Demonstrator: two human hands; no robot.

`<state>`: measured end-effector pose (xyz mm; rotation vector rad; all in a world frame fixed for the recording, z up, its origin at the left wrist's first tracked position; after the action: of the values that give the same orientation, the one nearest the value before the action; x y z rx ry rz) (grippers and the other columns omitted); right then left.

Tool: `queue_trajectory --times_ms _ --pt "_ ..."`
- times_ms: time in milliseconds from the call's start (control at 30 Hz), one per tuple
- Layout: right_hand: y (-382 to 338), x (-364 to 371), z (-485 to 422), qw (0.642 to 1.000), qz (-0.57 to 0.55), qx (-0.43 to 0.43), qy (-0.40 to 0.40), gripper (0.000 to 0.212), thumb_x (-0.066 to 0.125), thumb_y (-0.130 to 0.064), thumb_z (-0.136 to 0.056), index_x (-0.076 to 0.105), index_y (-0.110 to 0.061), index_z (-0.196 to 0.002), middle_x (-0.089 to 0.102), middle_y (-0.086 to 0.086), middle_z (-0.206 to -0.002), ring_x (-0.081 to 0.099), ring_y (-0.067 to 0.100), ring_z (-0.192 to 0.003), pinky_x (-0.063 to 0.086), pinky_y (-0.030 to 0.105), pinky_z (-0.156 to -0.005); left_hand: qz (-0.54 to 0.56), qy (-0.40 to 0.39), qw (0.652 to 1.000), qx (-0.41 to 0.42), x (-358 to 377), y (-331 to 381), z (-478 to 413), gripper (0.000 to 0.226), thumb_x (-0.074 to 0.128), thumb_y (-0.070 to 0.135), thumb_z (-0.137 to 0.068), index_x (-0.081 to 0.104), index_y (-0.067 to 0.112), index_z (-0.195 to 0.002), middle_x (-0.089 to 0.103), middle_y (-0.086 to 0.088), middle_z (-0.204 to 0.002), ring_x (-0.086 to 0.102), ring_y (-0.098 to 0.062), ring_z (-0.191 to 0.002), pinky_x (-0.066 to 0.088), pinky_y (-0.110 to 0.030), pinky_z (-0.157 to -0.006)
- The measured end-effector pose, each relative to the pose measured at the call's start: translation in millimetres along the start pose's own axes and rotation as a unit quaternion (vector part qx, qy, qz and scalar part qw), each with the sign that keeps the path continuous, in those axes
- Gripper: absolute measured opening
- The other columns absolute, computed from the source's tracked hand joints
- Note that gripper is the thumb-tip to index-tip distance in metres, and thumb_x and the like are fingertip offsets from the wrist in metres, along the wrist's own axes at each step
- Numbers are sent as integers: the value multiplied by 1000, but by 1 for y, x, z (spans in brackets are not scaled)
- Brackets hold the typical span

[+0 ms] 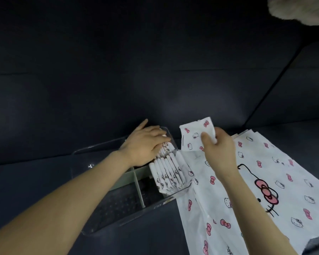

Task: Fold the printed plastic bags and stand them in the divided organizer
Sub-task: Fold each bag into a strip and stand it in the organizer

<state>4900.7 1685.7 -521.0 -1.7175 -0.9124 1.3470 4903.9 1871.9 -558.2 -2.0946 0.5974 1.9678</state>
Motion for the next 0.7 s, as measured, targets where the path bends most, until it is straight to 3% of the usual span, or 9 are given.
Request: queue_trajectory --times_ms 133,267,400,500,600,700 --pt "-19 27 -9 993 81 -63 -62 26 48 -14 -95 50 -12 -69 49 -2 -59 44 6 -53 31 17 -46 30 42 999 13 0 -10 19 40 35 25 -102 46 32 -140 43 7 -147 32 -16 -140 -10 -35 -117" --pt "-29 53 -15 974 155 -89 -142 23 46 -15 -96 54 0 -80 51 6 -64 42 15 -56 32 26 -51 34 37 998 23 7 -11 19 58 16 38 -92 50 29 -137 47 3 -145 37 -20 -138 -5 -38 -117" --pt "-30 73 -22 961 185 -61 -198 28 45 -12 -95 40 -11 -67 42 -1 -61 36 13 -53 28 26 -49 28 40 999 24 10 -12 18 63 13 39 -89 52 28 -136 49 1 -144 40 -22 -136 -1 -40 -116" --pt "-36 80 -26 964 150 -38 -218 25 44 -11 -94 42 -9 -69 45 3 -64 40 18 -57 33 27 -55 21 44 999 24 12 -13 20 58 18 34 -90 54 27 -135 52 0 -141 45 -24 -132 5 -43 -115" --pt "-34 87 -30 965 130 -10 -229 22 43 -13 -94 52 4 -82 53 15 -73 49 23 -67 45 36 -61 25 47 998 22 12 -13 22 59 19 32 -88 54 26 -135 52 -1 -141 45 -24 -132 6 -43 -114" --pt "-20 98 -26 950 152 39 -271 27 41 -18 -97 56 3 -88 54 10 -77 51 22 -73 51 44 -74 36 48 998 18 13 -12 24 63 14 34 -87 50 27 -138 47 0 -145 40 -22 -135 0 -39 -115"
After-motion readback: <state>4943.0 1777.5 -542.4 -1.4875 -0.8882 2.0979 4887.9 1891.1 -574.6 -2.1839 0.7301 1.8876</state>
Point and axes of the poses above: each hand's wrist, its own z-axis away from the middle knuckle, its own x-axis out of the palm, y = z × x, the point moved 8 cm from there along -z, towards the middle knuckle
